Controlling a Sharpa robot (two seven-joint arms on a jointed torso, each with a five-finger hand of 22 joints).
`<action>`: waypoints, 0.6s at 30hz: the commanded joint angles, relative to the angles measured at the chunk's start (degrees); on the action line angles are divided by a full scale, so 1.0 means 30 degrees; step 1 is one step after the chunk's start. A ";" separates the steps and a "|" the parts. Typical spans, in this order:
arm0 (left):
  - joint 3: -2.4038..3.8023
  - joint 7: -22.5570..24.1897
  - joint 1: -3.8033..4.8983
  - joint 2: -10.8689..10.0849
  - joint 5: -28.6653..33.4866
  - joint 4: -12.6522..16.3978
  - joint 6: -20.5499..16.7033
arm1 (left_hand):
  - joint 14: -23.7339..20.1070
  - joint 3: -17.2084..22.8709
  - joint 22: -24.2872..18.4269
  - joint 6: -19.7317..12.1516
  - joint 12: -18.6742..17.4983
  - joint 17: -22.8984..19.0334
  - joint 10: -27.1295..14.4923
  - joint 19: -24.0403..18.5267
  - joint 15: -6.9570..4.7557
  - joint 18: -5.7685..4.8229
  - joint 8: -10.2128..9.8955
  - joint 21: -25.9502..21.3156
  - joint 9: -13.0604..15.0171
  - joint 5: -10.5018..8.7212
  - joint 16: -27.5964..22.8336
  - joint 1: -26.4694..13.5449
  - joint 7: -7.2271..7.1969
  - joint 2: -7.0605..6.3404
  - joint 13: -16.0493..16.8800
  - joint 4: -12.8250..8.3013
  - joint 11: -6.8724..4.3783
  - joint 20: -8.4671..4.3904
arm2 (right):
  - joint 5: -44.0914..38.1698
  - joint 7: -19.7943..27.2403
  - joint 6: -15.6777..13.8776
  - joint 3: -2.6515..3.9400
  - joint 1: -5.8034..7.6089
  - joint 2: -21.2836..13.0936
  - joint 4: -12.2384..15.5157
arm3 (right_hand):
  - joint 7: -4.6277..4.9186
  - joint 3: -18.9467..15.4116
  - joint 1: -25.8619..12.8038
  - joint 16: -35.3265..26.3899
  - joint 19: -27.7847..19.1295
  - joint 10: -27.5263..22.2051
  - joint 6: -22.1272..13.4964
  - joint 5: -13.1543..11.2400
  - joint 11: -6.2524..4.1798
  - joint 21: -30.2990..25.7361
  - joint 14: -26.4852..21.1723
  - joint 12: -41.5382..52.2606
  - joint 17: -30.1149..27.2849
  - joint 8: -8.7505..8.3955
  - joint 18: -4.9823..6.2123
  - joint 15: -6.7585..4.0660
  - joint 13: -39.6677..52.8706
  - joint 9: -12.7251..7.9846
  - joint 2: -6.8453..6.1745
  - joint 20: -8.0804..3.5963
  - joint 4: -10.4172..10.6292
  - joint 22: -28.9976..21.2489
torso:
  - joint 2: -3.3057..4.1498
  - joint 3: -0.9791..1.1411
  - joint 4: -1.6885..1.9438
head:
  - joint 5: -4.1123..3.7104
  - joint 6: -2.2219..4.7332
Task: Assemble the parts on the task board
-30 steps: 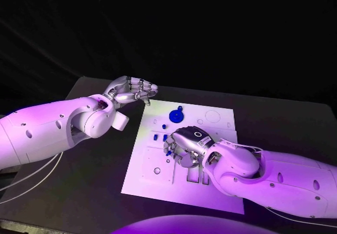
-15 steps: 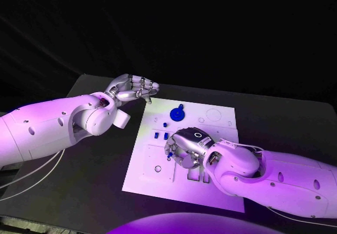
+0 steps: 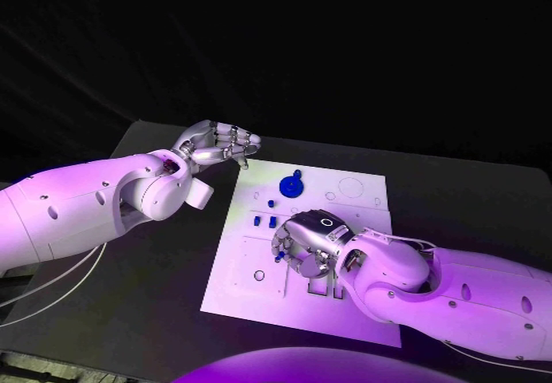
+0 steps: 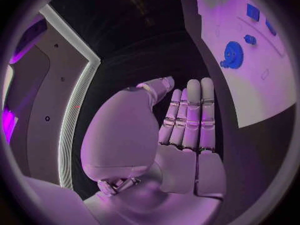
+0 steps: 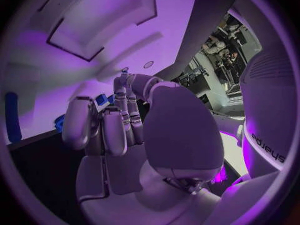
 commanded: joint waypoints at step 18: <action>0.0003 -0.0037 0.0000 0.0002 0.0103 0.0026 0.0378 | -0.0092 -0.0168 -0.0056 0.0029 0.0102 -0.0036 -0.0232 -0.0161 0.0020 0.0254 0.0050 -0.0148 -0.0009 0.0002 -0.0128 0.0008 0.0099 0.0176 -0.0029 -0.0019 -0.0024 0.0022 | -0.0494 -0.0331 0.1525 -0.0032 -0.0025 0.0336 -0.0236 | 0.0150 0.0131 -0.0093 0.0043 -0.0149 0.0248 -0.0012 0.0045 -0.0204 -0.0095 0.1040 0.0079 -0.0073 0.0046 -0.0292 -0.0108 0.0027 0.0029 0.0157 -0.0010 -0.0028 0.2858 | -0.0019 -0.0051 0.0016 | -0.0057 -0.0154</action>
